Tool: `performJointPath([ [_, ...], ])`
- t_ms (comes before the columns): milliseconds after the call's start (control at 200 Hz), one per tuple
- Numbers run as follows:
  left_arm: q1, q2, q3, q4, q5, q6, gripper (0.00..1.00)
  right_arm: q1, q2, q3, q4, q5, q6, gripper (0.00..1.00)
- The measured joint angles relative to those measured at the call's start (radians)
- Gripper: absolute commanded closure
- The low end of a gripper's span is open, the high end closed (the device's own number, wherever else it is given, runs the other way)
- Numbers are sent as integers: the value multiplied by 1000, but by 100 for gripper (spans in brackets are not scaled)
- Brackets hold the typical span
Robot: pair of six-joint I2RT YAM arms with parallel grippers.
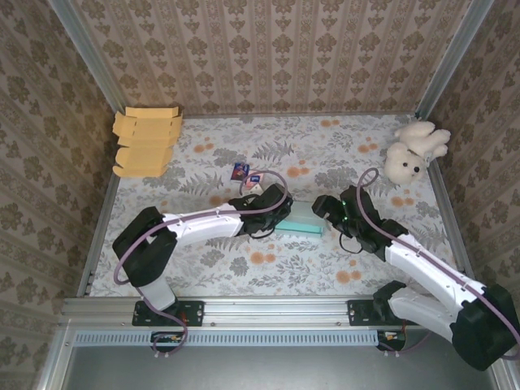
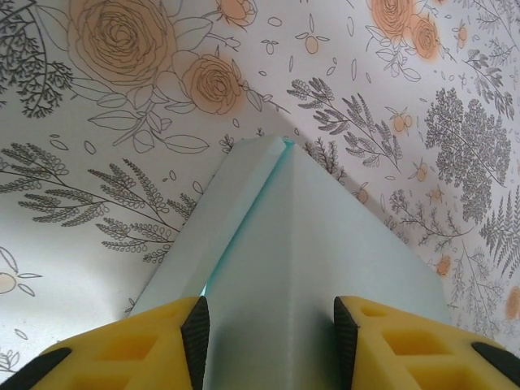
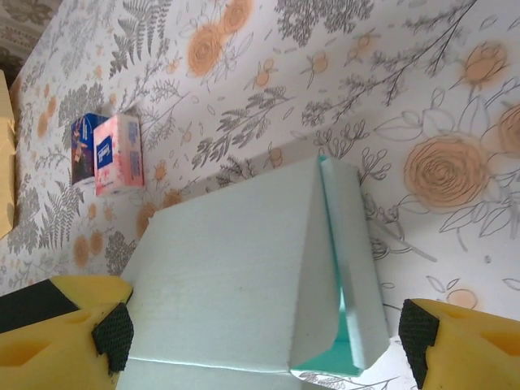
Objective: Fold the paper box
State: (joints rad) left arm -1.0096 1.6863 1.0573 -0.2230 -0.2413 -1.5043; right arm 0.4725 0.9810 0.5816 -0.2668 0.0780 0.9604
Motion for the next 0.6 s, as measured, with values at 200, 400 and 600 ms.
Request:
performJointPath([
  [200,0,0,-12,-21,-8,2,42,13,43,-6,6,0,-27,12],
  [400,0,-13,-31,-62,-24,18,28,36,99,-35,25,2,-34,12],
  [600,0,-44,-56,-91,-29,32,22,57,156,-35,52,9,-42,12],
])
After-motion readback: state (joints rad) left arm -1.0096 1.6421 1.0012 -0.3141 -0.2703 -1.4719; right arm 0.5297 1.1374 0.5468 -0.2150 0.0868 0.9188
